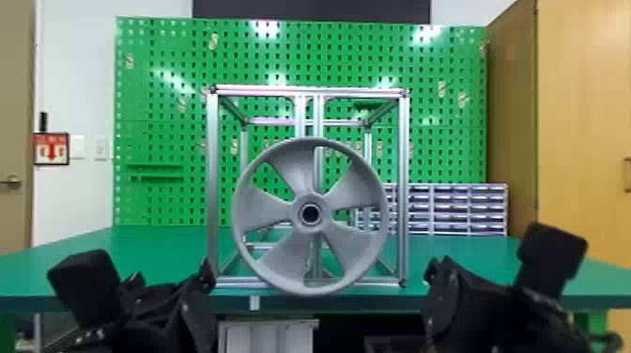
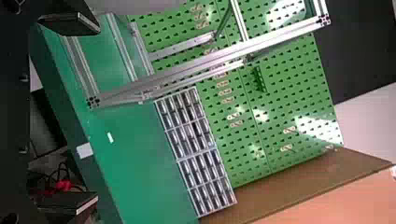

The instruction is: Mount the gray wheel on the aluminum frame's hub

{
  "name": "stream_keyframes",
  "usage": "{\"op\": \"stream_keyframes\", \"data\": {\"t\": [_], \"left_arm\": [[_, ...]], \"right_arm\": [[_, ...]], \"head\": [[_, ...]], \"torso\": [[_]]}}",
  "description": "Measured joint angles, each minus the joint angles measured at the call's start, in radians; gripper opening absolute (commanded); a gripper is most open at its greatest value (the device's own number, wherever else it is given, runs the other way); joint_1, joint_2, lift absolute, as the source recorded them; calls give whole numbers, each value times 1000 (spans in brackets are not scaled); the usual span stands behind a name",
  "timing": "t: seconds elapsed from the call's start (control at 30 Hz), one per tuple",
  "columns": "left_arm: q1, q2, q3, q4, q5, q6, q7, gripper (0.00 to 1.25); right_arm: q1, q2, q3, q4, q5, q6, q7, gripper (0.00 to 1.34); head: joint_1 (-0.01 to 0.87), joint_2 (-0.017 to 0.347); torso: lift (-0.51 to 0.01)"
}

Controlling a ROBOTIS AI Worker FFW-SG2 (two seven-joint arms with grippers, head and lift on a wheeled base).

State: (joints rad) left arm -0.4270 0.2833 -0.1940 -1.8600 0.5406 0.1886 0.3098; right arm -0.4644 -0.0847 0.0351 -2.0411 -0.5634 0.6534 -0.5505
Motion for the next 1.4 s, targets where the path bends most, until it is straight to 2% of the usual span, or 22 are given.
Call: {"op": "stream_keyframes", "data": {"t": [0.17,0.27,0.4,0.57,0.77,0.97,1.1,1.4], "left_arm": [[46,-23,16,-9,-72,-7,-31,1138],[81,-33,28,-10,-101,-17,-53,1135],[133,-44,56,-8,-137,-27,-95,1135],[209,-49,98,17,-175,-59,-152,1132],[296,-50,134,74,-238,-129,-211,1132],[336,-50,143,185,-258,-245,-249,1132],[349,-55,146,245,-269,-297,-249,1135],[372,-79,144,336,-273,-375,-250,1132]], "right_arm": [[90,48,-9,-19,117,-66,74,1275],[139,65,-4,-20,180,-104,104,1276],[199,72,11,-2,242,-166,143,1275],[273,65,23,62,290,-275,205,1272],[348,54,36,182,309,-442,258,1259],[403,69,42,324,298,-644,267,1253],[423,82,37,383,286,-678,267,1252],[437,85,64,495,267,-757,277,1250]], "head": [[-5,6],[-5,6],[-5,6],[-5,6],[-5,6],[-5,6],[-5,6],[-5,6]], "torso": [[-499],[-499],[-499],[-499],[-499],[-499],[-499],[-499]]}}
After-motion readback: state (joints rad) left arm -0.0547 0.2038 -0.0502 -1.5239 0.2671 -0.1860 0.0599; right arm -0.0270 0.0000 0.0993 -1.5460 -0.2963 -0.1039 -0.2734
